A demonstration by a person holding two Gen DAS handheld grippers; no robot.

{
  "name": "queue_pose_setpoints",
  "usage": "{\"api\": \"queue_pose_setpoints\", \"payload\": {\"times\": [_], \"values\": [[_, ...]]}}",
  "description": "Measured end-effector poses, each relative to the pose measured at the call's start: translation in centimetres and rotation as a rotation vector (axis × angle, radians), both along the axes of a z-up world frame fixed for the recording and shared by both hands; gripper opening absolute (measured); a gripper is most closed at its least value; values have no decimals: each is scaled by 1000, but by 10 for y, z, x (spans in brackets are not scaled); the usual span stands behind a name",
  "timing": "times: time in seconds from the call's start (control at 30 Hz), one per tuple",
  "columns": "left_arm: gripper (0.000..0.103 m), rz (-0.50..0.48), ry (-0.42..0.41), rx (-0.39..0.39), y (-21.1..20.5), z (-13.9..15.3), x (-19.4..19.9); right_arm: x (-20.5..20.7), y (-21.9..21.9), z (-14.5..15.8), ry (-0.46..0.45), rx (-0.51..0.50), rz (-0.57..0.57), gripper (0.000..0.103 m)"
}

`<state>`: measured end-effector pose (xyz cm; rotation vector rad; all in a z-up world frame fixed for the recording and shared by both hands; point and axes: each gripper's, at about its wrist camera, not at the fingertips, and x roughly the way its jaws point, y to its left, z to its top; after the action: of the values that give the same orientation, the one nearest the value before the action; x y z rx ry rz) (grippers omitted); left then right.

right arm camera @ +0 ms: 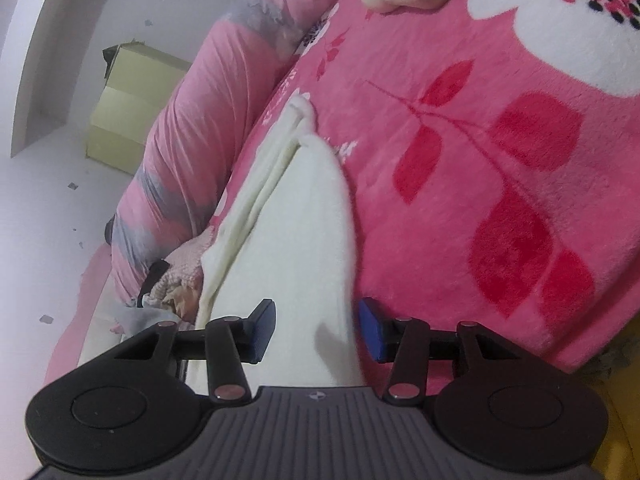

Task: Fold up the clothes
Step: 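Grasp the fleece hem with the right gripper beside the left gripper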

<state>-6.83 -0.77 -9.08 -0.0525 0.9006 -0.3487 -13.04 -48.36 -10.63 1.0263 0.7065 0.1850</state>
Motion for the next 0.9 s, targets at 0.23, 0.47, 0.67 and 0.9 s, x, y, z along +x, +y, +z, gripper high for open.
{"api": "queue_pose_setpoints", "payload": {"times": [0.23, 0.47, 0.67, 0.9], "values": [[9, -13, -22, 39, -4, 0, -3, -11, 7, 1, 20, -9, 25, 39], [9, -18, -44, 77, -11, 0, -7, -1, 11, 0, 36, -9, 26, 36], [9, -22, -49, 77, -10, -1, -7, -11, 20, -3, 57, 14, 74, 33], [9, -29, -60, 80, -10, -2, -9, -3, 25, -2, 71, 17, 64, 33]]}}
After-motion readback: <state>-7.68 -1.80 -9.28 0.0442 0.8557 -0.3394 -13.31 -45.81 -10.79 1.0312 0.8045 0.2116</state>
